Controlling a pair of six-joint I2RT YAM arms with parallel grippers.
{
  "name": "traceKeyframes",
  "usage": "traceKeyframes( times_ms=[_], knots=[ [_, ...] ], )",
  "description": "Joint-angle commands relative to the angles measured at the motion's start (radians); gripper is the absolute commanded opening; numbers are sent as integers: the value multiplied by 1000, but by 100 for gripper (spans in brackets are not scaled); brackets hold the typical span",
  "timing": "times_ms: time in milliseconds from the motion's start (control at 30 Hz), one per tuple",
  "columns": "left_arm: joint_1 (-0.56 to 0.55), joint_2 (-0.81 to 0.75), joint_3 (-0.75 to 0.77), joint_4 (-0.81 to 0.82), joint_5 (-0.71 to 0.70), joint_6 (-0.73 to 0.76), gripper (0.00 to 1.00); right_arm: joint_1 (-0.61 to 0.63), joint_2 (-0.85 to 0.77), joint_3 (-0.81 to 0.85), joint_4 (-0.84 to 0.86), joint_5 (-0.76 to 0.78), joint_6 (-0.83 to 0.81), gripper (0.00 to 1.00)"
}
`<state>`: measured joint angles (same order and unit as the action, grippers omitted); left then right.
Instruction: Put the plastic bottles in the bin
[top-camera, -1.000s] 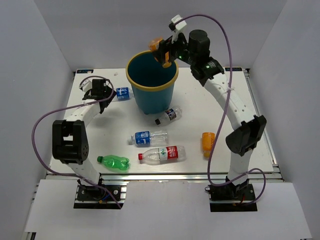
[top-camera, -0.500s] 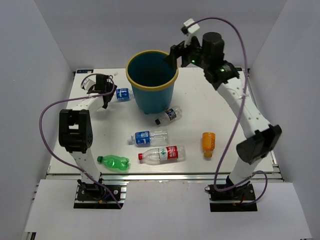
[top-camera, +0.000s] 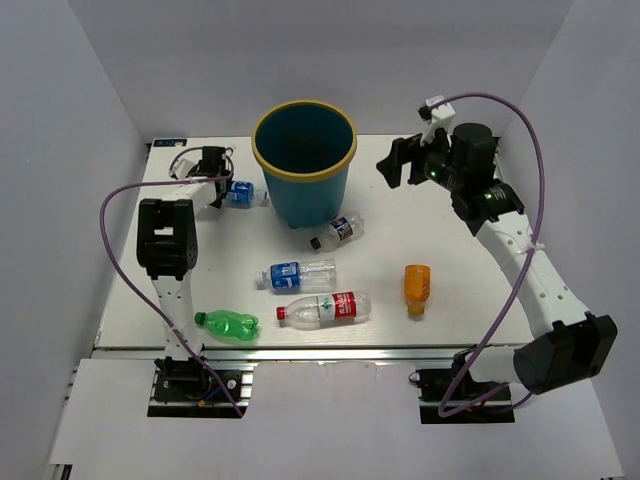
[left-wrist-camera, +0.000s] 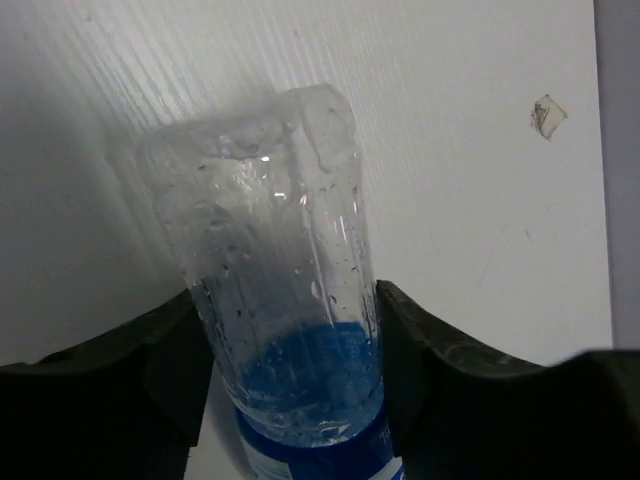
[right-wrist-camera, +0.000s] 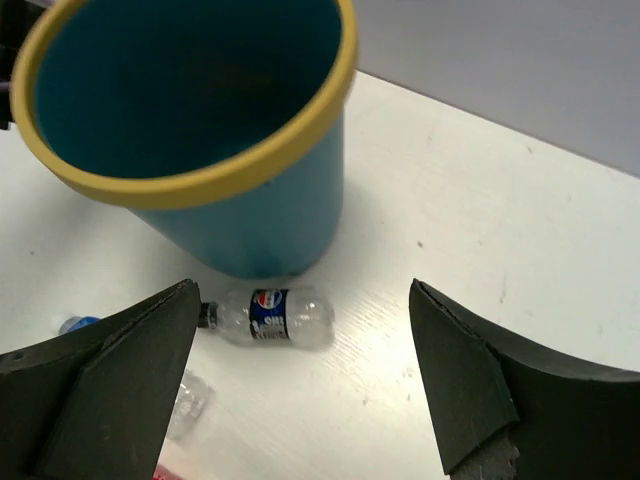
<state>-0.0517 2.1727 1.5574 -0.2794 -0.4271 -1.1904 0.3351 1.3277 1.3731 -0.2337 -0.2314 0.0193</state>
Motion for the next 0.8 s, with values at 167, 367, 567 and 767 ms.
traceKeyframes(
  times_ms=[167, 367, 567, 767],
  knots=[
    [42, -150, 46, -20, -7, 78, 43, -38, -180, -158, 68, 167, 67, 89],
    [47, -425, 73, -1, -12, 262, 42, -50, -193, -275, 44, 225, 119, 89],
    [-8, -617, 39, 158, 194, 514, 45, -56, -176, -385, -21, 340, 202, 89],
    [-184, -594, 156, 177, 324, 676, 46, -56, -183, -485, -56, 279, 202, 89]
  ],
)
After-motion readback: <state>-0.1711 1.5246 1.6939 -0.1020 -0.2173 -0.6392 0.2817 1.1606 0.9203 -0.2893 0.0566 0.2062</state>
